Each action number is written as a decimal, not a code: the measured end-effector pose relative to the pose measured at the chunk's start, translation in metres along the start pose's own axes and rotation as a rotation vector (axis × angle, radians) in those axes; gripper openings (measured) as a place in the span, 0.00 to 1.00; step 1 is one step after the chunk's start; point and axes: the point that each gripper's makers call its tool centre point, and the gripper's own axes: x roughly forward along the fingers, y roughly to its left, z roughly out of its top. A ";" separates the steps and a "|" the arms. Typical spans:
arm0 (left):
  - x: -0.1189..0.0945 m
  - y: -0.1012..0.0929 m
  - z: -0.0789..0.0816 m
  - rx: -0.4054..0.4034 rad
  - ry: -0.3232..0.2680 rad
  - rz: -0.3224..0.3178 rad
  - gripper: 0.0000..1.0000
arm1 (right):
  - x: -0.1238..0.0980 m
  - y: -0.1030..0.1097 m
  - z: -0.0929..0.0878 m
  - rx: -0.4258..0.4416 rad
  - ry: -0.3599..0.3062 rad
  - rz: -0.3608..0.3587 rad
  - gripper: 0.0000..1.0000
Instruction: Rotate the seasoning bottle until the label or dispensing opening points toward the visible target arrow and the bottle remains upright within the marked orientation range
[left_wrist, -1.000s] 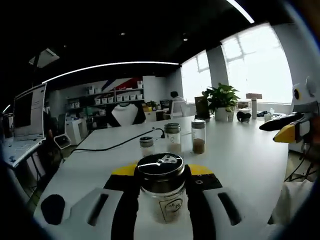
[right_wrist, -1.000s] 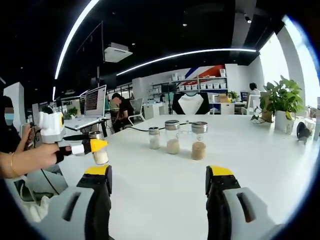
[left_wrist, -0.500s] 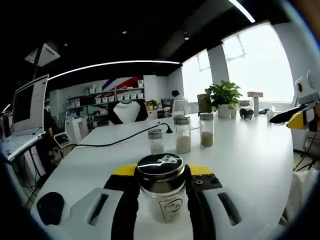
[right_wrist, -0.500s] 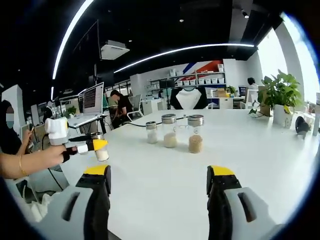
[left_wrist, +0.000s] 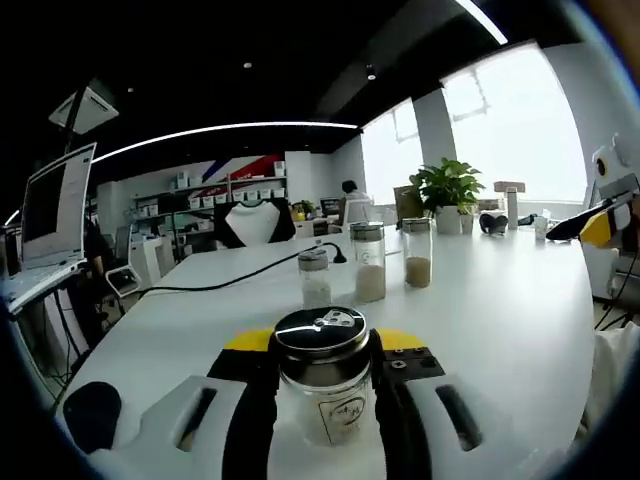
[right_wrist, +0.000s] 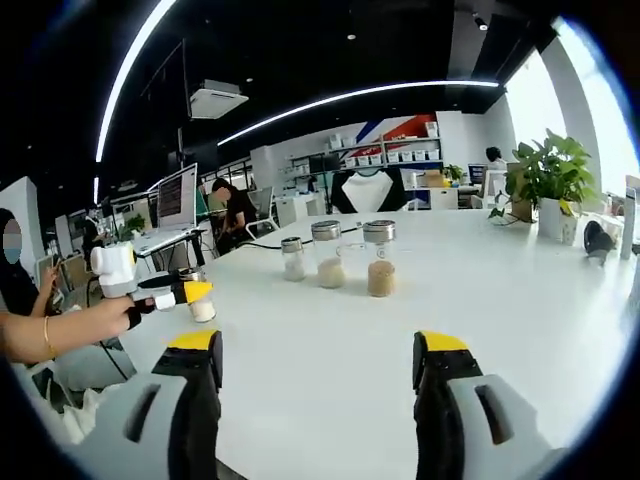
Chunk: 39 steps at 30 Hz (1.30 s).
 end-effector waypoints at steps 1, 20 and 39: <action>0.000 0.001 -0.001 -0.003 -0.001 0.000 0.37 | 0.000 0.000 0.000 0.000 -0.001 0.001 0.79; 0.001 0.003 -0.009 -0.034 -0.056 -0.028 0.37 | 0.003 0.011 0.001 -0.045 0.017 0.029 0.83; -0.002 0.002 -0.002 -0.058 -0.120 -0.046 0.39 | 0.003 0.013 0.001 -0.035 0.027 0.033 0.82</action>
